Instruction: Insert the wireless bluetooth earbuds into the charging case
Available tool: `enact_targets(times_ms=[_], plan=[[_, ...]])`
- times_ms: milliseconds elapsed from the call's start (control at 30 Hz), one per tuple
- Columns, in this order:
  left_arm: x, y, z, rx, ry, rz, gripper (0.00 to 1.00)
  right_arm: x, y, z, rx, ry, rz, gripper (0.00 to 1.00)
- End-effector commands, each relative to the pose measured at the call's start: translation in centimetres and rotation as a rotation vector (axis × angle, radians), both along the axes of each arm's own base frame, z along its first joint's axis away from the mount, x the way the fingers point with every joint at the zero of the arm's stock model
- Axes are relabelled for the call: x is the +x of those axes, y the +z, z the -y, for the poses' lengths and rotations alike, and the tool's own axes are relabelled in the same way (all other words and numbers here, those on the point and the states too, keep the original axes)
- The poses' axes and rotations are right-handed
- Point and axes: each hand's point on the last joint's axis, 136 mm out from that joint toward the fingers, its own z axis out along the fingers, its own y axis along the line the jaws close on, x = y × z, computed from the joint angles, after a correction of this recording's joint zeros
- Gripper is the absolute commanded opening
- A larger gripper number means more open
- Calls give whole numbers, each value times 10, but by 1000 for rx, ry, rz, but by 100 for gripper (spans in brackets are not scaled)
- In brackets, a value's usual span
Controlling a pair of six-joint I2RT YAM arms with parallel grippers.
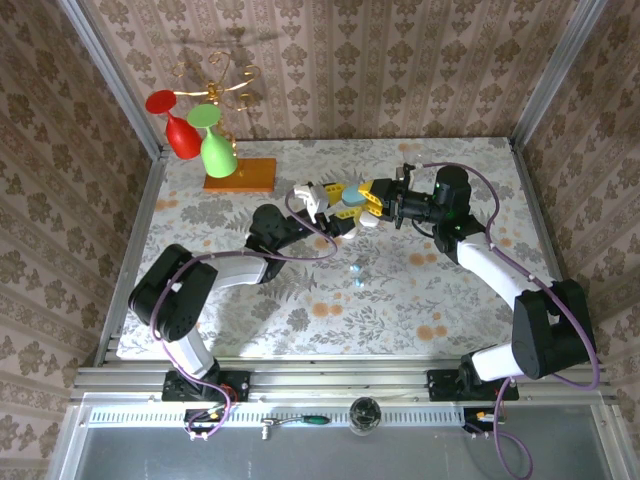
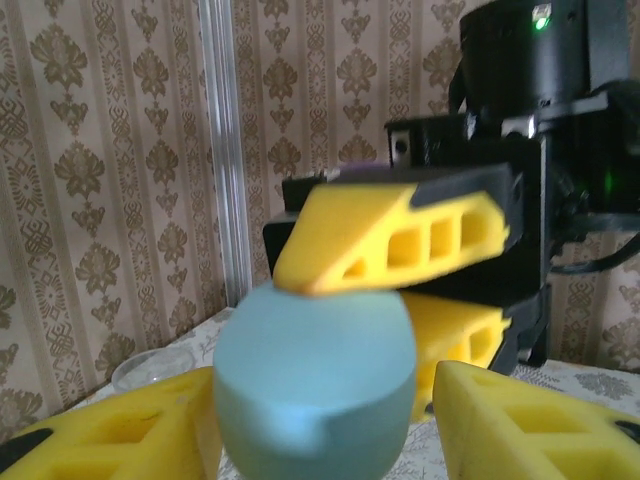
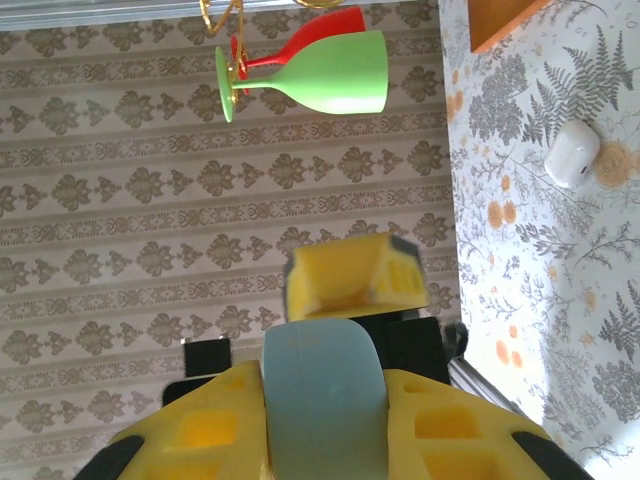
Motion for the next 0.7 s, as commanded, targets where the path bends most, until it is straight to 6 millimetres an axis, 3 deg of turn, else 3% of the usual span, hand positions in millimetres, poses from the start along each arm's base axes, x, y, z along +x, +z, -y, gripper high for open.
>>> enact_targets(times_ms=[0,100,467,667], plan=[[-9,32,-1,-57,-35,59,55,-4,-2,-3,11,25,2,5],[-10,31,0,-57,-46,55,51,-4,1,-3,22,26,8,4],[-4,26,4,-53,-42,41,52,-8,20,-4,56,42,50,2],[-4,24,4,-49,-41,38,52,-9,19,-4,63,42,42,1]])
